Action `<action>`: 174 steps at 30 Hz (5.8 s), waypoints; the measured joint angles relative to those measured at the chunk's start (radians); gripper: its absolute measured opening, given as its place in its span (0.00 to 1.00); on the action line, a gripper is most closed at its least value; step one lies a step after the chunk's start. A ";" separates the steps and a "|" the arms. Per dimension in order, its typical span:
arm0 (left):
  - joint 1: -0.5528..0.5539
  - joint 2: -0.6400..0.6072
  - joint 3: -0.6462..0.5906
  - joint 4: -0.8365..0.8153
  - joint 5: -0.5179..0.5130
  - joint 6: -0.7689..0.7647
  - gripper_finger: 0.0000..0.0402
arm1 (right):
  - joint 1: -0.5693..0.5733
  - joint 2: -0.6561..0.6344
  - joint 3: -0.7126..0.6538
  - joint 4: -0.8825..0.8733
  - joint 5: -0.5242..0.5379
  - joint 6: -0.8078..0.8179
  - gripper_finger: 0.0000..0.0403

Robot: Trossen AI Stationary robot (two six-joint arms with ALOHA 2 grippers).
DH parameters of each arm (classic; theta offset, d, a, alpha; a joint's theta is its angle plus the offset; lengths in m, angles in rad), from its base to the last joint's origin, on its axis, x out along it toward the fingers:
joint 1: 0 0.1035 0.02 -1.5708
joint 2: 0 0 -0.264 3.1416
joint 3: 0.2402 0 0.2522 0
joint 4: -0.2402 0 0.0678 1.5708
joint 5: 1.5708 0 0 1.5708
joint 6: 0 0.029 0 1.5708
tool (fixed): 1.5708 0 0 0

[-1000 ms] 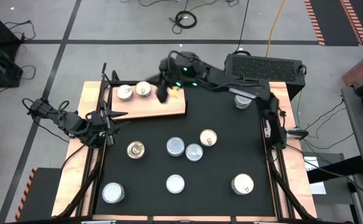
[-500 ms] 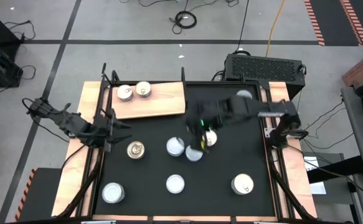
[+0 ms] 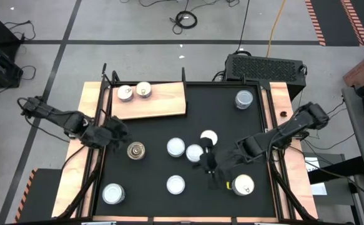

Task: Stack canned seafood by type on shelf
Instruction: Stack the blue and pink tuna can on top of the right blue and pink tuna can on the shelf

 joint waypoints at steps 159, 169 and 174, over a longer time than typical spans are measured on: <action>1.601 0.825 0.453 0.111 0.910 0.684 0.00 | -0.175 -0.068 -0.196 0.216 -0.188 -0.138 0.00; 1.619 0.825 0.460 0.085 0.905 0.711 0.00 | -0.191 -0.068 -0.196 0.211 -0.237 -0.138 0.00; 1.620 0.825 0.460 0.089 0.902 0.711 0.02 | -0.191 -0.068 -0.196 0.211 -0.237 -0.135 0.00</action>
